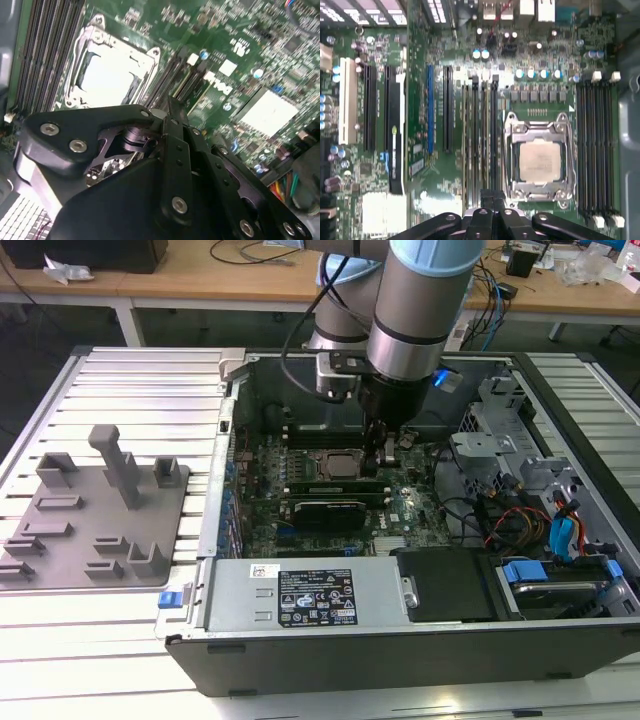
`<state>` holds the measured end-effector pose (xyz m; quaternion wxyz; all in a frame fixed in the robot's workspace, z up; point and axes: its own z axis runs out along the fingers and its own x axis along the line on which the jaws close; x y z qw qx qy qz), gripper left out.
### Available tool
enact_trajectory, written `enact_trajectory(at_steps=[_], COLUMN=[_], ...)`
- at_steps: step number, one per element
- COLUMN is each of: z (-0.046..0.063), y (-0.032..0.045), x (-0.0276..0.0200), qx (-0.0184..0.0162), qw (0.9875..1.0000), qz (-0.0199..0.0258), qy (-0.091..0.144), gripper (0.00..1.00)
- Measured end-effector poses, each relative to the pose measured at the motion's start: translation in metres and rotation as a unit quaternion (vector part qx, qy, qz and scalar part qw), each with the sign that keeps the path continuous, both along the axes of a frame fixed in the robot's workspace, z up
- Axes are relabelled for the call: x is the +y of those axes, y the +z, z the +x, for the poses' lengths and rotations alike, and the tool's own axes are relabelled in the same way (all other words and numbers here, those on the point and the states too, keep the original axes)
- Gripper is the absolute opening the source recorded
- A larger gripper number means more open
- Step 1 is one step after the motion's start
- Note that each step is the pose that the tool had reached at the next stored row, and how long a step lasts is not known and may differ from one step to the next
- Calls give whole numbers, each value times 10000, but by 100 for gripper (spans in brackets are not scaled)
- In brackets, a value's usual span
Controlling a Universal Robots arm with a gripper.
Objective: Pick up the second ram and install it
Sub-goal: 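Press down the second ram until it locks into place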
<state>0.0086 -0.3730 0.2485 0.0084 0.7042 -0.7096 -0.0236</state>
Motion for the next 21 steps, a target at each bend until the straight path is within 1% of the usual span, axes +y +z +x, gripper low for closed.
enact_trajectory(at_steps=[1, 3, 5, 8, 9, 21], z=[37, 153, 157, 158, 158, 167], y=[-4, -15, -17, -73, -73, -180], x=[0, 0, 0, 0, 0, -1], qx=[0, 0, 0, 0, 0, 0], qw=[10000, 10000, 10000, 10000, 10000, 10000], qz=[0, 0, -1, -1, -2, -4], qy=[-1, -1, -2, -2, -1, -2], gripper=[8, 8, 8, 8, 8, 8])
